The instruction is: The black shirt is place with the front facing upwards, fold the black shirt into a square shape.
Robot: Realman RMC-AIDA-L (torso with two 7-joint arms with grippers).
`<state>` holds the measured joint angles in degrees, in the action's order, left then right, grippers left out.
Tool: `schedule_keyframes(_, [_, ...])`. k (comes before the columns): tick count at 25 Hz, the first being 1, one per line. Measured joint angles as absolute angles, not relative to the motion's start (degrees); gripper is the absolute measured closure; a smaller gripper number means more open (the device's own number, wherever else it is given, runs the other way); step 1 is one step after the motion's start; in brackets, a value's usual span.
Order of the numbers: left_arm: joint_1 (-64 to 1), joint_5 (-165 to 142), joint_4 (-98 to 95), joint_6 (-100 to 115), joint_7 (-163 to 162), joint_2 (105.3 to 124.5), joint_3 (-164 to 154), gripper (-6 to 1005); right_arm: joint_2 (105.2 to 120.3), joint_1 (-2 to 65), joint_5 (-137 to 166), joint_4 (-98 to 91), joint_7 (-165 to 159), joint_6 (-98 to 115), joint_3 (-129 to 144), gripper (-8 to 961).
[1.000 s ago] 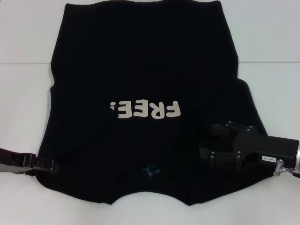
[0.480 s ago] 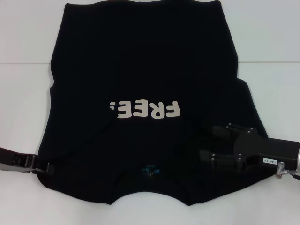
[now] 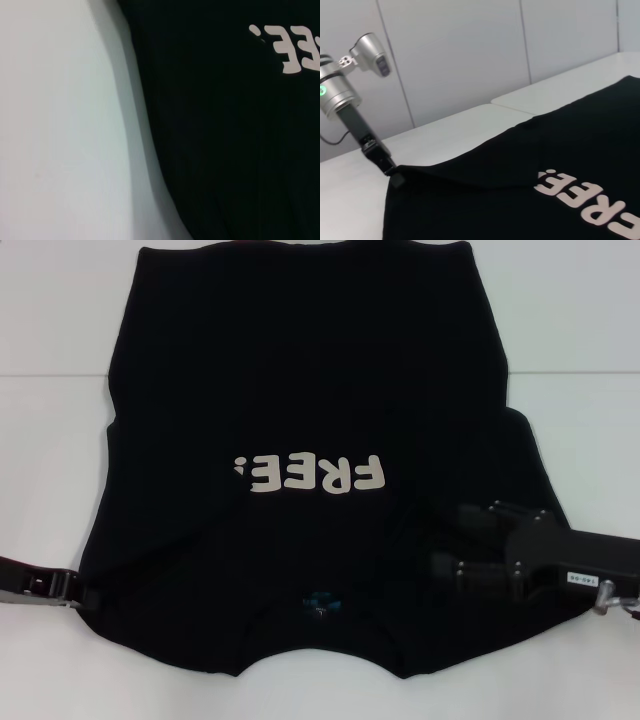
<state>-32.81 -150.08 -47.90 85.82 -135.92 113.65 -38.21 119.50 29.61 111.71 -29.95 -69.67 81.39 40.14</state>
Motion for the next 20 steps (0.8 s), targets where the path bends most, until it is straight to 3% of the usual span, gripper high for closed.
schedule_keyframes(3, [-32.52,-149.22,-47.90,86.31,-134.84,113.64,-37.58,923,118.66,29.77,111.75,-30.39,-73.83,81.40,40.07,29])
schedule_keyframes(6, [-32.61,-148.93,-47.69,86.85,-134.54,113.63,-37.19,978,116.60,30.19,112.39,-32.37,-84.67,81.41,40.32,31])
schedule_keyframes(12, [-32.82,-148.37,-47.53,87.22,-134.39,113.37,-35.97,976,110.02,33.72,125.57,-39.43,-120.05,84.54,40.69,34])
schedule_keyframes(14, [-32.87,-148.15,-47.51,87.42,-134.35,113.28,-35.66,976,108.57,35.68,132.16,-40.60,-128.75,87.14,40.24,34])
schedule_keyframes(16, [-32.92,-147.96,-47.46,87.56,-134.23,113.23,-35.47,975,108.04,37.53,139.40,-42.14,-136.70,89.61,39.29,35])
schedule_keyframes(20, [-32.83,-147.36,-47.42,87.79,-133.48,113.13,-35.42,974,108.39,39.27,146.88,-43.22,-143.36,93.32,38.71,37])
